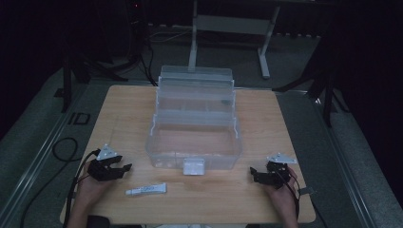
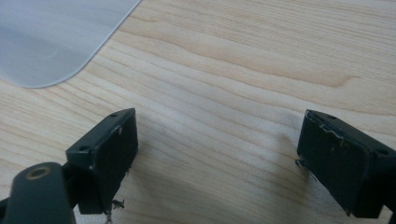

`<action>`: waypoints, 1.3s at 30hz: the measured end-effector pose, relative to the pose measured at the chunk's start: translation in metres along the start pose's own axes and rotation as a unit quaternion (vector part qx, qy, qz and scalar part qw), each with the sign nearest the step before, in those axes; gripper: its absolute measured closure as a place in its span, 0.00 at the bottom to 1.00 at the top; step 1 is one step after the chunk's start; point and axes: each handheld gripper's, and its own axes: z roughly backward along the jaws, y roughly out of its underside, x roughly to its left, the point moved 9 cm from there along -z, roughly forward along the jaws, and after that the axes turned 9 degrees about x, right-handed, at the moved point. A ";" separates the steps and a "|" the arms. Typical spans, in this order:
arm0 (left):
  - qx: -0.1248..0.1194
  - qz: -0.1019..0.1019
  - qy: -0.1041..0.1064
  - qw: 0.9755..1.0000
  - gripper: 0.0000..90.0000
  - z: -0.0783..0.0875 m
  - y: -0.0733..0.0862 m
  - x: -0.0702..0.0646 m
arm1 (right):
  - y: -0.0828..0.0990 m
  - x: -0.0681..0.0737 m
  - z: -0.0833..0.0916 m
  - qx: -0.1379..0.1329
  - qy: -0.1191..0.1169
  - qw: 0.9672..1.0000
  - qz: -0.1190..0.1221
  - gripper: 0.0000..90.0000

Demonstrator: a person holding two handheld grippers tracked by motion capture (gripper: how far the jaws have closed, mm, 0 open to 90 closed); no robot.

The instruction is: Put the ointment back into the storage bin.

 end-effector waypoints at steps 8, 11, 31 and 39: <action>0.022 -0.025 -0.015 0.999 0.49 0.015 -0.007 0.000 | 0.000 0.000 0.000 0.000 0.003 1.000 -0.002 0.14; 0.029 -0.037 -0.015 0.999 0.50 0.019 -0.009 -0.002 | 0.001 0.000 0.000 0.000 0.003 1.000 -0.003 0.14; 0.053 -0.078 -0.023 0.995 0.50 0.055 -0.022 -0.007 | 0.001 0.000 0.001 -0.001 0.003 1.000 -0.004 0.14; 0.079 -0.102 -0.020 0.991 0.50 0.057 -0.020 -0.011 | 0.001 0.000 0.001 -0.001 0.003 1.000 -0.004 0.14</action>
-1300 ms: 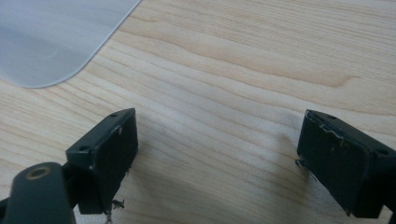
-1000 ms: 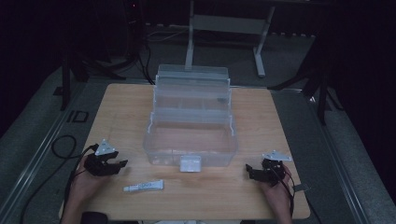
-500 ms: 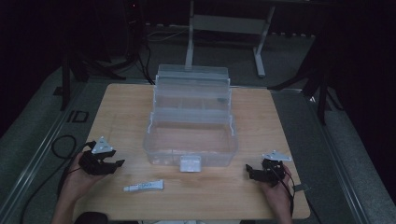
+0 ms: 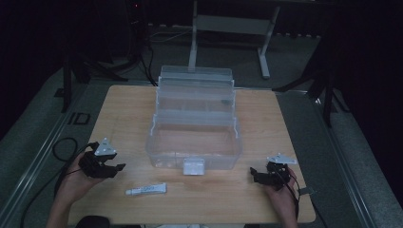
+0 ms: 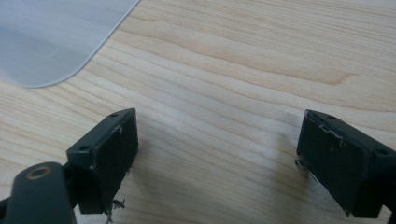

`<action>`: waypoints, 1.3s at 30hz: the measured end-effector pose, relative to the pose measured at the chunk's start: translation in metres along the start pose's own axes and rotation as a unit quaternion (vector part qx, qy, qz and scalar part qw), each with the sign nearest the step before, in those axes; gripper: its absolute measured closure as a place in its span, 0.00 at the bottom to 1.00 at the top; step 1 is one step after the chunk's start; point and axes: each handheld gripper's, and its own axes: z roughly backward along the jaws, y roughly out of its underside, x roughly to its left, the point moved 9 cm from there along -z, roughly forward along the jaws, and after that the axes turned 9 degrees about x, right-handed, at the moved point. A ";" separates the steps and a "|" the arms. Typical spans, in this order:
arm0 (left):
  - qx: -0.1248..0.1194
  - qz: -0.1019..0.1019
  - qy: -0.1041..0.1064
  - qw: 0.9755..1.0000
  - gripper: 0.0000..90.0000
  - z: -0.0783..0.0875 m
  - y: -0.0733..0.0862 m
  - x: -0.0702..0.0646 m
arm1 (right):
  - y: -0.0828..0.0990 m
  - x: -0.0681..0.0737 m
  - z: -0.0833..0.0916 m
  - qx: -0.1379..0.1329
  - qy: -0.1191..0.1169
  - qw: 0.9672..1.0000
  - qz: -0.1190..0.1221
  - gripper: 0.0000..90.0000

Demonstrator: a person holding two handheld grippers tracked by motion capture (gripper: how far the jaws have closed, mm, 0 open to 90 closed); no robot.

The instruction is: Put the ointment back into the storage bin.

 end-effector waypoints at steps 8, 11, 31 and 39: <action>0.026 -0.026 0.008 0.999 0.50 0.000 0.003 -0.008 | 0.000 0.000 0.000 0.000 0.000 1.000 0.000 0.14; 0.029 -0.036 0.015 0.999 0.50 0.002 0.002 -0.012 | 0.000 0.000 0.000 0.000 0.000 1.000 0.000 0.14; 0.060 -0.117 0.044 0.990 0.50 0.008 -0.006 -0.036 | 0.000 0.000 0.000 0.000 0.000 1.000 0.000 0.14; 0.072 -0.144 0.053 0.986 0.50 0.012 -0.010 -0.044 | 0.000 0.000 0.000 0.000 0.000 1.000 0.000 0.14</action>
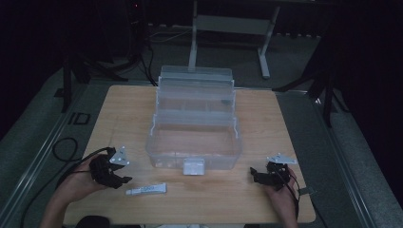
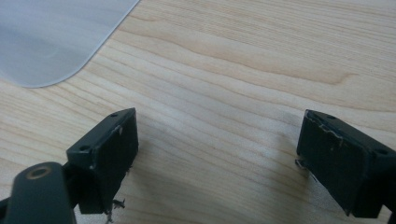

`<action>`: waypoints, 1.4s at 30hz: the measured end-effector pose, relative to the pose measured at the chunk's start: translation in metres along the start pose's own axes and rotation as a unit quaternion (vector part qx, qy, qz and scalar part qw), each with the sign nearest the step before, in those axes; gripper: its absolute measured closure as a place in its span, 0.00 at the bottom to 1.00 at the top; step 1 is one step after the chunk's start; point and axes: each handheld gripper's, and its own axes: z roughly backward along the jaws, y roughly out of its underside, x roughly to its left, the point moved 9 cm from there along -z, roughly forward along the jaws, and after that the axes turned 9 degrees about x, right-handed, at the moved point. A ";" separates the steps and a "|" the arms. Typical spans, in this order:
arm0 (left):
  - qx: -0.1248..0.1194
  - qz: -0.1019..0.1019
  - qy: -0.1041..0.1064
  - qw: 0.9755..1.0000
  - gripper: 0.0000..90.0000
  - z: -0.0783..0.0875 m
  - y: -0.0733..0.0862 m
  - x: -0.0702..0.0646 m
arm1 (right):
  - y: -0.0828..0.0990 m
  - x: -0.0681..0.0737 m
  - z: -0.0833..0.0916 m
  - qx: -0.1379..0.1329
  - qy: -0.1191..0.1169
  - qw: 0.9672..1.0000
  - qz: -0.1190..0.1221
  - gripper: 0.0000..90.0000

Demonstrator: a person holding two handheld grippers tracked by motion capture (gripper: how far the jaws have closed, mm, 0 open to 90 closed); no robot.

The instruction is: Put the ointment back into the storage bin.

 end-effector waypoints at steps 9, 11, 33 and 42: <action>0.010 -0.021 0.013 1.000 0.50 0.004 -0.005 -0.006 | 0.000 0.000 0.000 0.000 0.000 1.000 0.000 0.14; 0.013 -0.026 0.015 0.999 0.50 0.005 -0.006 -0.007 | 0.000 0.000 0.000 0.000 0.000 1.000 0.000 0.14; 0.052 -0.058 0.059 0.995 0.55 0.008 -0.008 -0.019 | 0.000 0.000 0.000 0.000 0.000 1.000 0.000 0.14; 0.067 -0.074 0.064 0.993 0.55 0.004 -0.013 -0.024 | 0.000 0.000 0.000 0.000 0.000 1.000 0.000 0.14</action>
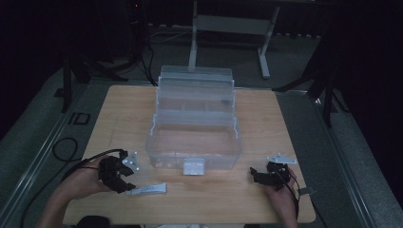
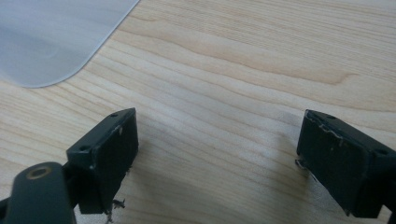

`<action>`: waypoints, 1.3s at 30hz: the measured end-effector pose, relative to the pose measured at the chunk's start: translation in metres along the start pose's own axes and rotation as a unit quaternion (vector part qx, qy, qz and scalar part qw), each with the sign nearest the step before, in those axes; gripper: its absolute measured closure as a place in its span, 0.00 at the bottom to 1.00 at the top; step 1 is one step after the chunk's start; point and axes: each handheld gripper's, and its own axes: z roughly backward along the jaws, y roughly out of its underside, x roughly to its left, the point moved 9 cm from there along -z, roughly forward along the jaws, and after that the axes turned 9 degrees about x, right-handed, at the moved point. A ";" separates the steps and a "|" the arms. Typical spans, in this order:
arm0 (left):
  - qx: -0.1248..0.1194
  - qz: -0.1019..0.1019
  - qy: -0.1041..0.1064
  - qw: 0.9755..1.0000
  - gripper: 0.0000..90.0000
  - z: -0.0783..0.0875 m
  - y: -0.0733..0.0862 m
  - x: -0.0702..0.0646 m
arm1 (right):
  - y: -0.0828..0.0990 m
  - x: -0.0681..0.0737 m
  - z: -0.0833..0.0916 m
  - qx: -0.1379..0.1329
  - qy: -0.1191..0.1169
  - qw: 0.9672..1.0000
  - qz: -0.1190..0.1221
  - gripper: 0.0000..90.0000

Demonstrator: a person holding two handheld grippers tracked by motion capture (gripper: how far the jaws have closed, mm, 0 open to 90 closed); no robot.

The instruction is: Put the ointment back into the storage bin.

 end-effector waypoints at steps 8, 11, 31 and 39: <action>0.019 -0.004 -0.009 1.000 0.55 -0.002 -0.005 0.000 | 0.000 0.000 0.000 0.000 0.000 1.000 0.000 0.14; 0.026 -0.007 -0.009 1.000 0.55 -0.002 -0.007 -0.001 | 0.000 0.000 0.000 0.000 0.000 1.000 0.000 0.14; 0.071 -0.026 0.000 0.997 0.55 -0.012 -0.015 -0.007 | 0.000 0.000 0.000 0.000 0.000 1.000 0.000 0.14; 0.096 -0.036 0.003 0.995 0.57 -0.022 -0.019 -0.008 | 0.000 0.000 0.000 0.000 0.000 1.000 0.000 0.14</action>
